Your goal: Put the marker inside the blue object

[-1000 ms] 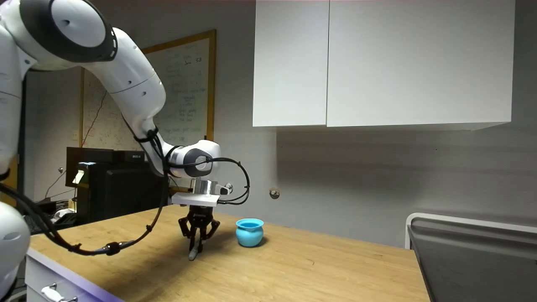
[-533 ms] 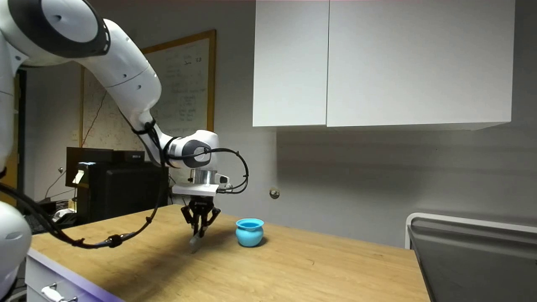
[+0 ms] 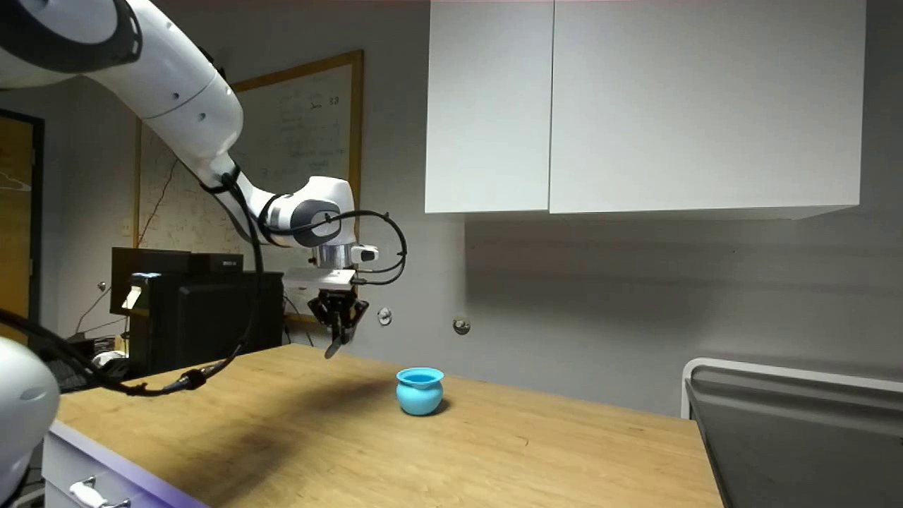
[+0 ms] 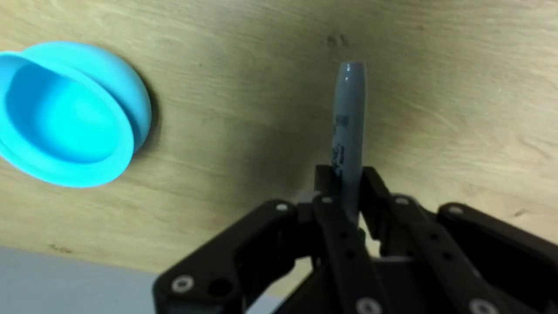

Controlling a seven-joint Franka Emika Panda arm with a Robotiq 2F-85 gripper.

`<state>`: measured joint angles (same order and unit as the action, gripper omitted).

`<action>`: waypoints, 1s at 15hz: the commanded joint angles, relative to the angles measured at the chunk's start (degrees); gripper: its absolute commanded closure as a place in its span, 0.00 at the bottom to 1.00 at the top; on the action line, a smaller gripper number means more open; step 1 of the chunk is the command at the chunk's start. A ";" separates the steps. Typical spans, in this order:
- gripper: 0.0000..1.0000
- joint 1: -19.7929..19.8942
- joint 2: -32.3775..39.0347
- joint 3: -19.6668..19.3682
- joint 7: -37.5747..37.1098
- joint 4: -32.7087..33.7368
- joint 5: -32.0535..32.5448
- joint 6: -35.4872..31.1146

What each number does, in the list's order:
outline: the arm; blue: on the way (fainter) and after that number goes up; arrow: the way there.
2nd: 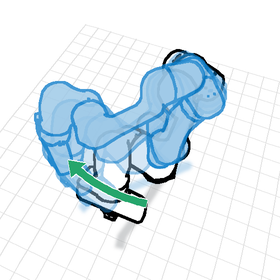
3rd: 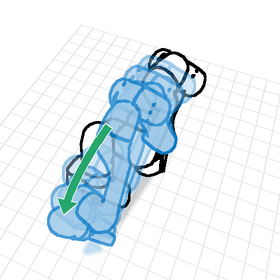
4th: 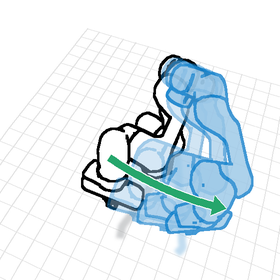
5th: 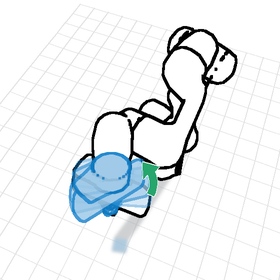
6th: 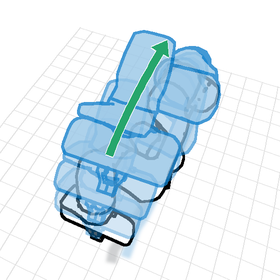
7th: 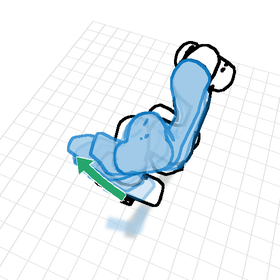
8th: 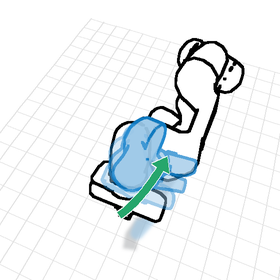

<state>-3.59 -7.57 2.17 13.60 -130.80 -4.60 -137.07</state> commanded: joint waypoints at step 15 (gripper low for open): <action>0.95 11.19 4.26 -4.40 -29.99 5.11 20.06 -24.17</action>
<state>5.46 -4.39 -2.84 -5.25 -125.28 7.14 -157.33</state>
